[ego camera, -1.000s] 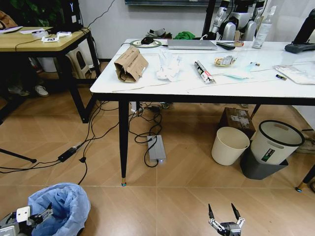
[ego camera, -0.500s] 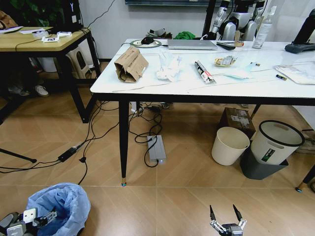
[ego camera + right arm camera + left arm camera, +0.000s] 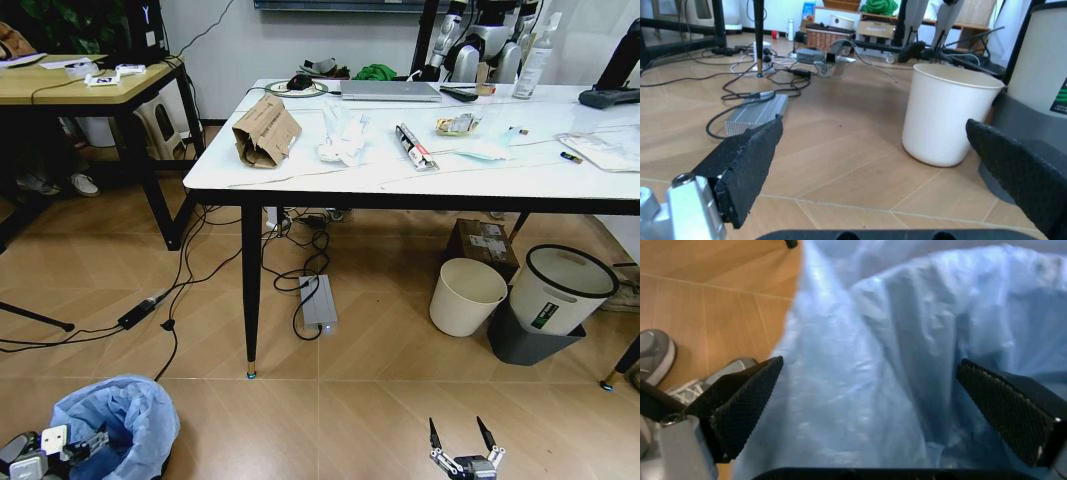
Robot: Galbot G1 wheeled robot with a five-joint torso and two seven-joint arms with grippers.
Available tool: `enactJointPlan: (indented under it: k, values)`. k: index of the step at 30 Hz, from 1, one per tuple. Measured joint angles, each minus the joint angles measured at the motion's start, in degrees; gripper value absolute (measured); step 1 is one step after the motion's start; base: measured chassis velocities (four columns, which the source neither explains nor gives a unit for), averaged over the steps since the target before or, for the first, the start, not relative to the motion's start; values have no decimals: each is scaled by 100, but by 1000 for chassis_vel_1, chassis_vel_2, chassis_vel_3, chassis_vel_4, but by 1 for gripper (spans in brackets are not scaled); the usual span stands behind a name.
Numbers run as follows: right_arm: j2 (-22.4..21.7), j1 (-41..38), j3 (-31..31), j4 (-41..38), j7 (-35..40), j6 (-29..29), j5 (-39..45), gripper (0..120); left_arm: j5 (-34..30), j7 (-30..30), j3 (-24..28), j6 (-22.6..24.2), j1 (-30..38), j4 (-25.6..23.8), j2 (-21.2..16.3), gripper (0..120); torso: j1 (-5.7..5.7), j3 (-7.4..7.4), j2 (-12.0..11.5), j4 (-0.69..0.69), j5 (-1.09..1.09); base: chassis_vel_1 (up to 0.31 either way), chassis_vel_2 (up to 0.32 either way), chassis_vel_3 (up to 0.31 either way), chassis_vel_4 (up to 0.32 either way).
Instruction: Pick up the trash bin and place the trash from the table into it.
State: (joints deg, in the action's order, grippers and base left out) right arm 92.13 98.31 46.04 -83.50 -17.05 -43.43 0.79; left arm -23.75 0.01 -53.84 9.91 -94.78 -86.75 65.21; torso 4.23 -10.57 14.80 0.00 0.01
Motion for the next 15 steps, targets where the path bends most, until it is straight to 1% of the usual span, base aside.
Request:
enactJointPlan:
  k: [7,15]
  values:
    - [0,-18,-6,3,1,4,6,100,6,-34,-139,14,-116,-198,23,99,0,0,0,0,-1,0,0,0,0]
    - [0,-22,-16,11,1,6,17,100,11,-50,-207,41,-153,-200,-2,99,0,-1,1,0,-1,0,0,0,0]
